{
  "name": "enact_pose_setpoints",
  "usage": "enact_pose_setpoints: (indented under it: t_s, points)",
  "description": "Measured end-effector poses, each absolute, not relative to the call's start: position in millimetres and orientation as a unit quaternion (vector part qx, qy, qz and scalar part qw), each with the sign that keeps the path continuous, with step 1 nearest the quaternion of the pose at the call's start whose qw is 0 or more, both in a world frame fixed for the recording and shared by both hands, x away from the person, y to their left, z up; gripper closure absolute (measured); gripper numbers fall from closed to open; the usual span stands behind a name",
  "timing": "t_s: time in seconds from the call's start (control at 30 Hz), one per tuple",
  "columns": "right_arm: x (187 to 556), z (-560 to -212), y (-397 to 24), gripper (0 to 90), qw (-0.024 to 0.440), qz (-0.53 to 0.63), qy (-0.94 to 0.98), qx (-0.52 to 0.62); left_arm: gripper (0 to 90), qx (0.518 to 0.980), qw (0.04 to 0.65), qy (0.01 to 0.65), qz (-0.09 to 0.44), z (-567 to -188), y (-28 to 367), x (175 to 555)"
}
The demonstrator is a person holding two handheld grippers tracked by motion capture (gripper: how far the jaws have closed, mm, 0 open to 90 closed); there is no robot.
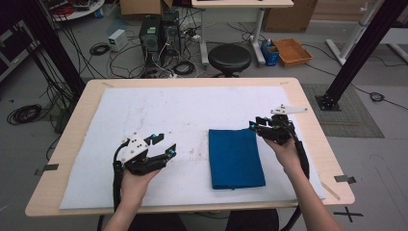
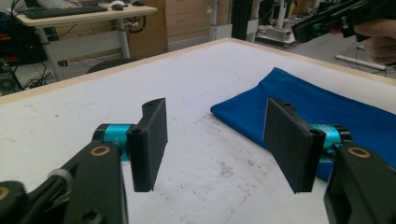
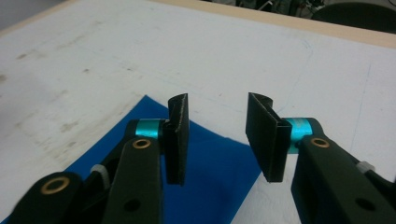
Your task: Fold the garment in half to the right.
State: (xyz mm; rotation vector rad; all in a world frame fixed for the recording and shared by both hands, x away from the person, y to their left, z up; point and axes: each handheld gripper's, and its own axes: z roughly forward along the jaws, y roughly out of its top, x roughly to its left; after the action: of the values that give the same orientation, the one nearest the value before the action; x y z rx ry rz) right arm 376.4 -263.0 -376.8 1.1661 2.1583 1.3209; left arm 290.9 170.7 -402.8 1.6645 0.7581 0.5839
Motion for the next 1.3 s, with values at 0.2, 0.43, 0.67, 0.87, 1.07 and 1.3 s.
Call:
enact_pose_setpoints:
  t_s: [0.2,0.43,0.67,0.87,1.07,1.3]
  points:
    - [348,-376,-278,49.7,0.178,0.491,0.753,0.4,35.2,0.705,0.582,0.33,0.237,-402,183,294]
    - [339,-380,-296,39.0,0.168,0.509,0.737,0.411,30.6,0.706,0.565,0.366,0.219,-399,187,299]
    - [337,-385,-307,32.2,0.157,0.516,0.737,0.407,30.6,0.722,0.555,0.348,0.223,-396,199,301]
    - [337,-389,-309,29.9,0.158,0.511,0.742,0.404,30.0,0.734,0.553,0.326,0.223,-393,207,300]
    - [338,-389,-311,28.5,0.16,0.508,0.745,0.402,30.0,0.738,0.555,0.315,0.221,-390,214,301]
    - [338,-388,-315,26.6,0.159,0.509,0.742,0.406,30.0,0.738,0.551,0.32,0.221,-391,220,302]
